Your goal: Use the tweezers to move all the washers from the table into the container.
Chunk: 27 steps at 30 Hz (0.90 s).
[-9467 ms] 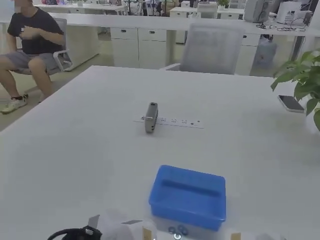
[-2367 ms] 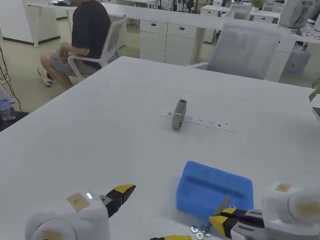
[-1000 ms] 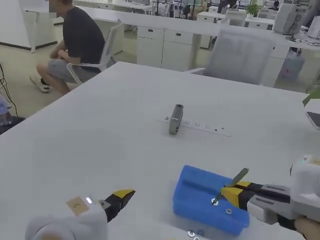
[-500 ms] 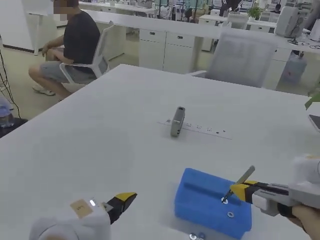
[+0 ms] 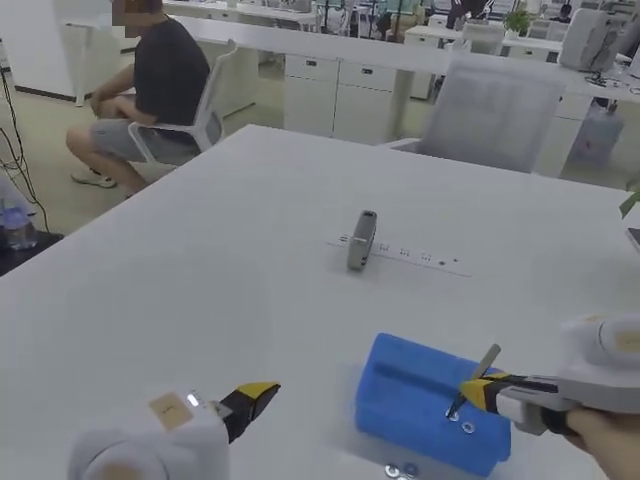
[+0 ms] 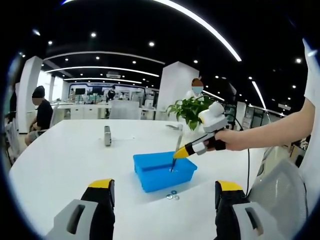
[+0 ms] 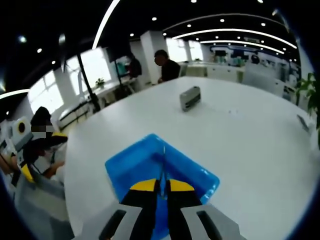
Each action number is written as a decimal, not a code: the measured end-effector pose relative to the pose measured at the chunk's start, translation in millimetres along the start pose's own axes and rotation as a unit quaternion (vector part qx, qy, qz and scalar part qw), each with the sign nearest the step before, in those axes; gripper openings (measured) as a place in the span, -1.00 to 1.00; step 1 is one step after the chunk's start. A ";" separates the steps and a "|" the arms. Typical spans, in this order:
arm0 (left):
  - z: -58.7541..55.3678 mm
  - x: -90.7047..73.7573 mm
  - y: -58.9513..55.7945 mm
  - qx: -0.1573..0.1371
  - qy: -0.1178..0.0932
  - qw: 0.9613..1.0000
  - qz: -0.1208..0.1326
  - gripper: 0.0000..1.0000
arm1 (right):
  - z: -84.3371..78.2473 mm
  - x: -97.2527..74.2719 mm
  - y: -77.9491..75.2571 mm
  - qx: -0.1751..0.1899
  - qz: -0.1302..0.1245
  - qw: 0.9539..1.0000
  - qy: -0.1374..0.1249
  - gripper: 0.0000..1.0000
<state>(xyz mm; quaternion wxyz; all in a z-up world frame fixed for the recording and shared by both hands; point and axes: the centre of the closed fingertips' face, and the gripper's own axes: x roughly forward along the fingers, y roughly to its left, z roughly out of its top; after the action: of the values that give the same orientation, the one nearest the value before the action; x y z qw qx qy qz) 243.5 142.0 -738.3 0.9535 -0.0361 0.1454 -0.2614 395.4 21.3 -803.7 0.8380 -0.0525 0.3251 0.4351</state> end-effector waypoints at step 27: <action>-2.9 1.4 -1.4 0.004 0.009 1.000 -0.006 0.66 | 12.4 -30.6 27.9 -0.036 -0.003 0.998 -0.047 -0.93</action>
<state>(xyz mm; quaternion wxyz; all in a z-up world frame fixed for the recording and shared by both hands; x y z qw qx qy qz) 243.1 140.1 -741.3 0.9509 -0.0304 0.1525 -0.2676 367.7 21.8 -770.6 0.8514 -0.0629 0.2690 0.4458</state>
